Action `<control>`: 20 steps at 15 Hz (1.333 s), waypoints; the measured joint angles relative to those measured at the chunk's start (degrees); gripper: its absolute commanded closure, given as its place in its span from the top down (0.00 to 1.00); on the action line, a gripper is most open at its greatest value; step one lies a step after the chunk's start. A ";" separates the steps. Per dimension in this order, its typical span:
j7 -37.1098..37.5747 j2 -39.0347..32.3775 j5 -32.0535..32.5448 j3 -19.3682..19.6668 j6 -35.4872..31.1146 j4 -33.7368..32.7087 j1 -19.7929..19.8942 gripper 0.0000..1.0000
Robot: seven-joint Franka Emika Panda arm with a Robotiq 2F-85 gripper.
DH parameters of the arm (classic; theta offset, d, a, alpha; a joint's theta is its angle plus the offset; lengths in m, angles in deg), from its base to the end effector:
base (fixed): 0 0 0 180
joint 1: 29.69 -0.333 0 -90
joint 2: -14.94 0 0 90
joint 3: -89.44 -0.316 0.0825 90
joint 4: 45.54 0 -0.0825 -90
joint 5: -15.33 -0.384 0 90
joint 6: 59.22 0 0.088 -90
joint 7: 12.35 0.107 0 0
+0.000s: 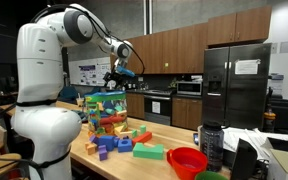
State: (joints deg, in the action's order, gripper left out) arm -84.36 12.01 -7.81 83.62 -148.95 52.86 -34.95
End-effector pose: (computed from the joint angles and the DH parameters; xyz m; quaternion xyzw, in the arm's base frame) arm 0.5393 0.1475 0.5361 -0.7418 -0.6318 -0.0172 0.2244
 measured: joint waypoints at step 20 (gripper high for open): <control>-4.20 -0.82 15.40 -5.75 -17.14 7.42 -4.75 0.92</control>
State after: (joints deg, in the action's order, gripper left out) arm -88.56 11.18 7.59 77.86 -166.09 60.27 -39.70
